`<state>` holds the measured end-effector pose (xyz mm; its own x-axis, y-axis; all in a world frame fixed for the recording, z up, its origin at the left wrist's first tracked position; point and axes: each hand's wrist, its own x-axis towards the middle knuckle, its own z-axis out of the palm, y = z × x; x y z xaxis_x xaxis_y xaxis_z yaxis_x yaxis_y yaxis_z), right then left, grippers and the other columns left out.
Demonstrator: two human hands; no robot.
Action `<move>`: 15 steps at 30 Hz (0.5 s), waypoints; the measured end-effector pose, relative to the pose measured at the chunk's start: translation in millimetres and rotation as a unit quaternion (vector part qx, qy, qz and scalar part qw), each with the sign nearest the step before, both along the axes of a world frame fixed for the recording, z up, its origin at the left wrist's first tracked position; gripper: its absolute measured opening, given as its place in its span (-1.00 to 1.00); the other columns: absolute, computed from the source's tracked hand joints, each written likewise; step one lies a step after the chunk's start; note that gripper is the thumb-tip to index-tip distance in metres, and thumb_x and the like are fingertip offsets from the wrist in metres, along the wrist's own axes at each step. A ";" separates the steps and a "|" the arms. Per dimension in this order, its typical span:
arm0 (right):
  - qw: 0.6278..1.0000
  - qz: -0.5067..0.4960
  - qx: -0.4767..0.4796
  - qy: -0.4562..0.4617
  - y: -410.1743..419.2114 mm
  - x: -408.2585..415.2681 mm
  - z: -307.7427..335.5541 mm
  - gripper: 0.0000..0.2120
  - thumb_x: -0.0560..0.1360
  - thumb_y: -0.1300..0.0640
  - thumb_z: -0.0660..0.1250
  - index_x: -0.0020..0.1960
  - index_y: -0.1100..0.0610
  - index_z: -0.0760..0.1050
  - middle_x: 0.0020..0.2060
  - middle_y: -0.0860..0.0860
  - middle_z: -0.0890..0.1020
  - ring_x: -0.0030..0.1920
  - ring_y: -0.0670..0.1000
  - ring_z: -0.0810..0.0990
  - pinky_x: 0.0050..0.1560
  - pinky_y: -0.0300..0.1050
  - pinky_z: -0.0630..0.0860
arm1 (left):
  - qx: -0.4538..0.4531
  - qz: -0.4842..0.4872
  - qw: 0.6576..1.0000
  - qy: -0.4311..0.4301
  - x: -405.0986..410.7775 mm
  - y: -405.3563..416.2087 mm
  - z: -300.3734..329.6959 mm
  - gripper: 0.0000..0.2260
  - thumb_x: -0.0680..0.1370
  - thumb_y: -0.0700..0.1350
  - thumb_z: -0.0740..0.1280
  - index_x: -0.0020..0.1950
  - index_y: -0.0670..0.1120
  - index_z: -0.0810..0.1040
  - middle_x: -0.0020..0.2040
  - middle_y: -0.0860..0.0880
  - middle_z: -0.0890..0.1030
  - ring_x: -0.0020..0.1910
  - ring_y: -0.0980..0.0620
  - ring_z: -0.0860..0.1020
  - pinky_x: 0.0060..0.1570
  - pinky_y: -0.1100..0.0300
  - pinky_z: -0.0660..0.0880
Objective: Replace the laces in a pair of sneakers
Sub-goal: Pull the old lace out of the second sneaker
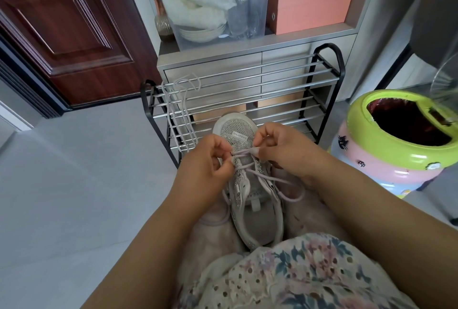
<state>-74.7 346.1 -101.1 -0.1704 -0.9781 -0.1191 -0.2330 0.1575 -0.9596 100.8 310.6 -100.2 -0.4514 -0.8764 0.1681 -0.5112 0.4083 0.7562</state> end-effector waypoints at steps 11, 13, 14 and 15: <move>0.996 0.066 0.005 -0.061 6.6 -8.8 0.7 -0.89 0.45 0.31 0.39 -0.18 0.17 0.49 -0.43 0.05 0.47 -0.50 -0.16 0.39 -0.46 -0.40 0.32 | 0.131 -0.046 0.990 0.017 1.4 -5.7 10.2 -0.91 0.54 -0.22 0.29 -0.04 -0.03 0.47 -0.42 0.09 0.55 -0.53 0.23 0.42 -0.56 0.35 0.37; 0.995 0.058 0.002 -0.078 8.9 -17.0 1.8 -0.89 0.43 0.29 0.41 -0.21 0.15 0.50 -0.48 -0.01 0.46 -0.53 -0.16 0.32 -0.49 -0.38 0.27 | 0.129 -0.053 0.990 0.005 6.2 -11.1 10.7 -0.98 0.54 -0.17 0.34 -0.08 -0.07 0.51 -0.49 0.10 0.49 -0.55 0.18 0.36 -0.53 0.35 0.32; 0.995 0.041 -0.005 -0.092 10.2 -22.6 2.2 -0.88 0.40 0.27 0.43 -0.23 0.13 0.50 -0.51 -0.05 0.45 -0.53 -0.15 0.30 -0.48 -0.35 0.25 | 0.125 -0.049 0.991 0.008 10.2 -13.8 10.9 -0.94 0.52 -0.13 0.37 -0.12 -0.10 0.54 -0.48 0.07 0.47 -0.53 0.14 0.33 -0.51 0.35 0.29; 0.994 0.026 -0.015 -0.103 11.0 -28.6 1.8 -0.87 0.35 0.22 0.46 -0.25 0.11 0.51 -0.53 -0.07 0.45 -0.51 -0.14 0.29 -0.45 -0.31 0.24 | 0.125 -0.040 0.991 0.010 15.5 -16.4 11.0 -0.86 0.51 -0.09 0.39 -0.17 -0.15 0.55 -0.45 0.01 0.46 -0.50 0.09 0.32 -0.51 0.34 0.27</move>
